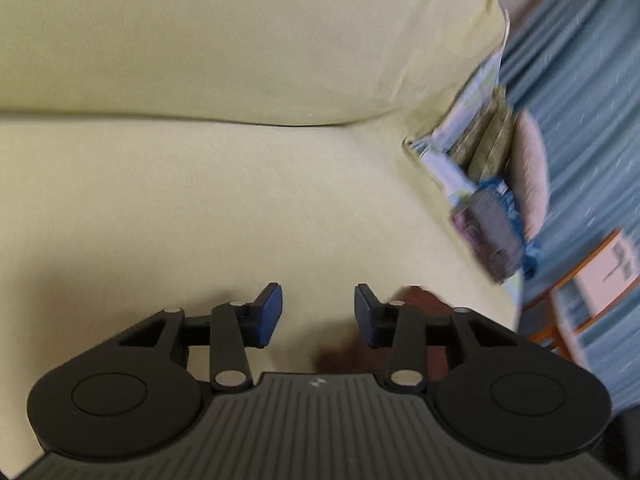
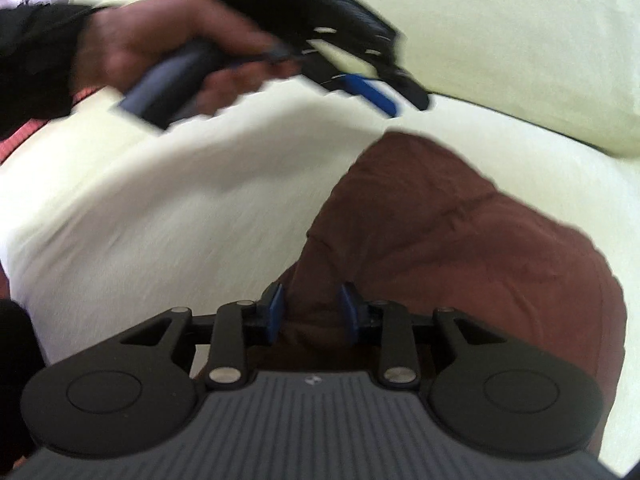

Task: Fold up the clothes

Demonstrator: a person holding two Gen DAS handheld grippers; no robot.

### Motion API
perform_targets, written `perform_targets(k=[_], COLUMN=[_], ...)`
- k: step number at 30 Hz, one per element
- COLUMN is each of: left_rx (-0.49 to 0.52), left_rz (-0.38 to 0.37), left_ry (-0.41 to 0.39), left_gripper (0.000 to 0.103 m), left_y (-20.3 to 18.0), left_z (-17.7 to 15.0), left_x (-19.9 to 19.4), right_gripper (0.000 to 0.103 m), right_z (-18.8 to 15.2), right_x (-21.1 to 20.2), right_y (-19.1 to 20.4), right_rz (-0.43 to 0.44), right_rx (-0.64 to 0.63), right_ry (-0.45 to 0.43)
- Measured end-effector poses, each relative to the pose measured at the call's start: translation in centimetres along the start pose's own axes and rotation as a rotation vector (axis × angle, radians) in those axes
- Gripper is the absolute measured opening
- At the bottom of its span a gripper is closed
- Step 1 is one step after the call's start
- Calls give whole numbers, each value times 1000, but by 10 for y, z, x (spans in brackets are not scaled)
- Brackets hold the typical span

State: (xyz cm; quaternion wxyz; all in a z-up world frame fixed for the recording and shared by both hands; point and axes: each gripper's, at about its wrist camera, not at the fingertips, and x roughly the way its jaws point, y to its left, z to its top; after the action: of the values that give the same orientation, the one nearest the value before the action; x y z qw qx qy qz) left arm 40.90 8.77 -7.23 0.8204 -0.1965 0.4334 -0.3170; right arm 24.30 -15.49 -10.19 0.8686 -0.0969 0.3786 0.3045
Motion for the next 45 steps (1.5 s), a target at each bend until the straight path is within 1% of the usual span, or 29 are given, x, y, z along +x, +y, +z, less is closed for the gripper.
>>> perform_targets(k=[2, 3, 4, 5, 6, 7, 11, 14, 17, 19, 20, 22, 24, 26, 27, 28, 30, 31, 32, 33, 34, 35, 36, 38, 39, 41, 43, 45], left_rx=[-23, -23, -18, -14, -11, 15, 50, 50, 40, 37, 36, 46, 104, 165, 181, 268, 359, 382, 405, 427, 460, 483, 479, 401, 395, 401, 395, 388], left_rz=[-2, 3, 3, -1, -7, 7, 46, 43, 39, 42, 44, 42, 52, 7, 2, -2, 0, 10, 21, 31, 64, 83, 87, 102, 108, 121, 121, 121], left_ry=[42, 53, 86, 91, 94, 88, 66, 67, 66, 57, 53, -7, -29, -2, 8, 65, 141, 170, 199, 228, 229, 208, 203, 197, 197, 197, 182, 168], left_gripper=[48, 48, 48, 47, 39, 34, 30, 29, 29, 30, 30, 30, 30, 30, 30, 30, 30, 30, 30, 31, 30, 30, 30, 30, 30, 30, 30, 31], left_y=[3, 2, 2, 1, -1, -6, -9, -7, -9, -11, -12, -18, -31, -51, -56, -79, -101, -107, -112, -117, -121, -123, -123, -123, -123, -126, -129, -133], left_z=[-19, -22, -28, -29, -29, -27, -17, -12, -13, -15, -16, -22, -32, -51, -54, -74, -104, -117, -129, -141, -151, -158, -159, -159, -159, -159, -160, -161], left_x=[-1, 1, 11, 16, 20, 29, 42, 48, 49, 43, 40, 14, -8, -22, -23, -21, -15, -10, -5, 0, 2, 1, 0, -4, -5, -8, -15, -21], right_gripper=[27, 27, 27, 27, 29, 29, 31, 35, 35, 35, 34, 32, 32, 32, 32, 32, 32, 32, 32, 32, 32, 32, 32, 32, 31, 31, 31, 32], right_z=[4, 5, 7, 5, 4, 4, -13, -25, -35, -32, -31, -30, -27, -29, -31, -31, -30, -30, -31, -36, -38, -46, -55, -63, -75, -87, -91, -85], right_x=[-5, -7, -6, -5, -3, -3, -15, -34, -44, -54, -66, -70, -83, -92, -95, -96, -90, -86, -78, -68, -64, -67, -71, -79, -86, -95, -113, -128], right_y=[0, 1, 2, 5, 7, 7, 13, 27, 37, 41, 40, 38, 32, 24, 16, 13, 0, -1, -2, -1, 0, 3, 6, 6, 6, 7, 8, 2], right_rz=[-4, -4, 0, 0, -1, -2, -3, -1, 3, 15, 23, 15, -38, -93, -131, -148, -200, -202, -197, -174, -167, -161, -154, -151, -155, -156, -161, -167], right_rx=[11, 14, 17, 15, 13, 14, 41, 39, 39, 40, 46, 54, 56, 67, 81, 87, 94, 90, 77, 59, 51, 48, 44, 67, 79, 95, 115, 153], right_ry=[-16, -15, -16, -7, 2, 10, 23, 20, 28, 38, 30, 16, -19, -28, -32, -34, -31, -27, 0, 42, 51, 62, 72, 85, 107, 116, 91, 39])
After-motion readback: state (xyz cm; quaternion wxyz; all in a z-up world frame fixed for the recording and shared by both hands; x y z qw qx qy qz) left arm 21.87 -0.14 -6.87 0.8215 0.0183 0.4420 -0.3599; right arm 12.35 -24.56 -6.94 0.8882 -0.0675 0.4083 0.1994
